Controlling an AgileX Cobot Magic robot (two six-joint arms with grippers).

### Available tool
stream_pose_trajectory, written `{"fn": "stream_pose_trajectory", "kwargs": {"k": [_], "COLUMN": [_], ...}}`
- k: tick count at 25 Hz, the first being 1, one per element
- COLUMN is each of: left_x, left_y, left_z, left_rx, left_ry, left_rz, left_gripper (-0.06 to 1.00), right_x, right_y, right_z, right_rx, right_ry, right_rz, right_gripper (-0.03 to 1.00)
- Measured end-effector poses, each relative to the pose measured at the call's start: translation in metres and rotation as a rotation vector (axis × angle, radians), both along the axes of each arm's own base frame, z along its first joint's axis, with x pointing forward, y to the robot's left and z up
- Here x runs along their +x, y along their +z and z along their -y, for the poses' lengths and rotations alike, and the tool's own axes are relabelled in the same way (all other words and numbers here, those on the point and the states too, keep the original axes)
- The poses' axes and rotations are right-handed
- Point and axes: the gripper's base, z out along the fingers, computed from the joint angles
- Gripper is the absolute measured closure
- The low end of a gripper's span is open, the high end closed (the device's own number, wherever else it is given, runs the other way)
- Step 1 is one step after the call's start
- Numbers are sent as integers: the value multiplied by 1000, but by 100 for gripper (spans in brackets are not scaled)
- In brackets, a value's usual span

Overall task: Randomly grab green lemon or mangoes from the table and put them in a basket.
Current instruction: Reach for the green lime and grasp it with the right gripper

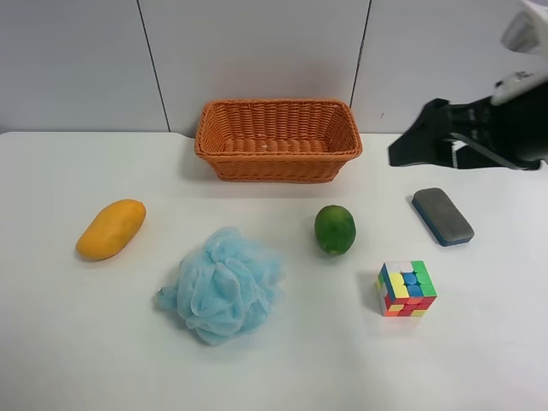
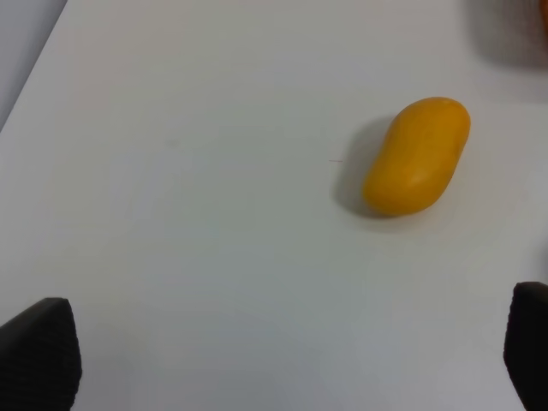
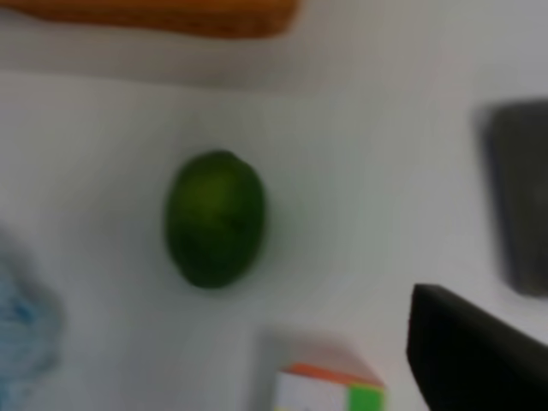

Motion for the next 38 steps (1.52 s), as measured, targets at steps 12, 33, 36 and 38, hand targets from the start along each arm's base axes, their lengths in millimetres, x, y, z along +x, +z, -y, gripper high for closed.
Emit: {"fn": "stream_pose_trajectory", "kwargs": {"k": [12, 33, 36, 38], "left_x": [0, 0, 0, 0], "left_y": [0, 0, 0, 0], "left_z": [0, 0, 0, 0], "left_rx": [0, 1, 1, 1], "left_ry": [0, 0, 0, 0], "left_rz": [0, 0, 0, 0], "left_gripper": [-5, -5, -5, -5], "right_x": [66, 94, 96, 99], "right_y": [-60, -122, -125, -125], "right_z": [-122, -136, -133, -129], "right_rx": [-201, -504, -509, -512], "right_ry": [155, 16, 5, -6], "right_rz": [-221, -492, -503, -506], "right_gripper": [4, 5, 5, 5]}}
